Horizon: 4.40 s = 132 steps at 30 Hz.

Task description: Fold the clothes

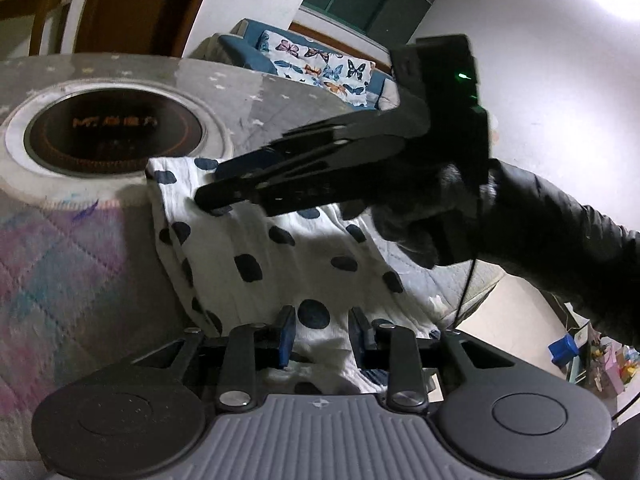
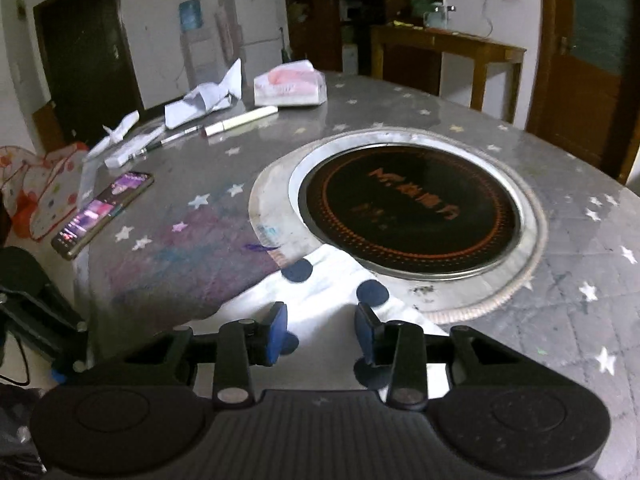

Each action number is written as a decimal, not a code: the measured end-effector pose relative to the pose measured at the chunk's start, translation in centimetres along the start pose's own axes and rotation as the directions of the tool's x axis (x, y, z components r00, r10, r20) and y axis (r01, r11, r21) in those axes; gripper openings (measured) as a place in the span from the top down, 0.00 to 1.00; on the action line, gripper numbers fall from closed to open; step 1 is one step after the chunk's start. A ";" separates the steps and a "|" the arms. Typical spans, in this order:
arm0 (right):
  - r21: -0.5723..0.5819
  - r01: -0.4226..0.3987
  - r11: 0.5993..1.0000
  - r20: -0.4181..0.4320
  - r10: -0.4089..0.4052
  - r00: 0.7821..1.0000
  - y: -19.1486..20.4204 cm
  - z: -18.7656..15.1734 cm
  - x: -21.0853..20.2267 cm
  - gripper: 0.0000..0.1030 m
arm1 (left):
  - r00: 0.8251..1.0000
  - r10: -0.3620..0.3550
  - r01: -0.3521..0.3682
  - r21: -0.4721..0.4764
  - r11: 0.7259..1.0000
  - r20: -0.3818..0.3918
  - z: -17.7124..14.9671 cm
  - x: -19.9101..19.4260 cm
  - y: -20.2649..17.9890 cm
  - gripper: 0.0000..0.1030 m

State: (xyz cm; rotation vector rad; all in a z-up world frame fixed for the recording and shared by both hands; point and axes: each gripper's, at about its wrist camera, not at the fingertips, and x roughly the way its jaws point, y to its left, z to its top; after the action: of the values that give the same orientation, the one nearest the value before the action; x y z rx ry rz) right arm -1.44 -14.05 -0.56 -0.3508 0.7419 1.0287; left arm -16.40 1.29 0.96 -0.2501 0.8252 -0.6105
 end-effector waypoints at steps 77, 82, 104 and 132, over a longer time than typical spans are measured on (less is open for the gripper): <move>0.403 0.323 0.856 -0.063 -0.326 0.943 -12.0 -8.7 -9.1 0.65 | 0.965 0.260 -0.257 0.147 0.955 -0.008 1.0 2.2 1.7 0.66; 0.455 0.397 0.797 -0.088 -0.404 0.911 -11.5 -10.6 -10.8 0.66 | 0.943 0.330 -0.331 0.123 0.935 0.036 4.6 3.8 4.3 0.71; 0.465 0.406 0.786 0.013 -0.465 0.885 -9.3 -9.8 -13.0 0.63 | 0.968 0.197 -0.213 0.092 0.973 0.156 12.0 4.1 2.2 0.72; 0.336 0.327 0.883 0.064 -0.368 0.928 -7.2 -6.4 -8.5 0.51 | 0.965 0.253 -0.257 0.049 0.965 0.069 11.9 9.8 4.7 0.81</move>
State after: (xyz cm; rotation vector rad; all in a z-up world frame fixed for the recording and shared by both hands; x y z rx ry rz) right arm -0.29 -26.81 0.40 -0.1272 0.6877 0.5699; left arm -0.46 -1.08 0.82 -0.1064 0.7633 -0.3815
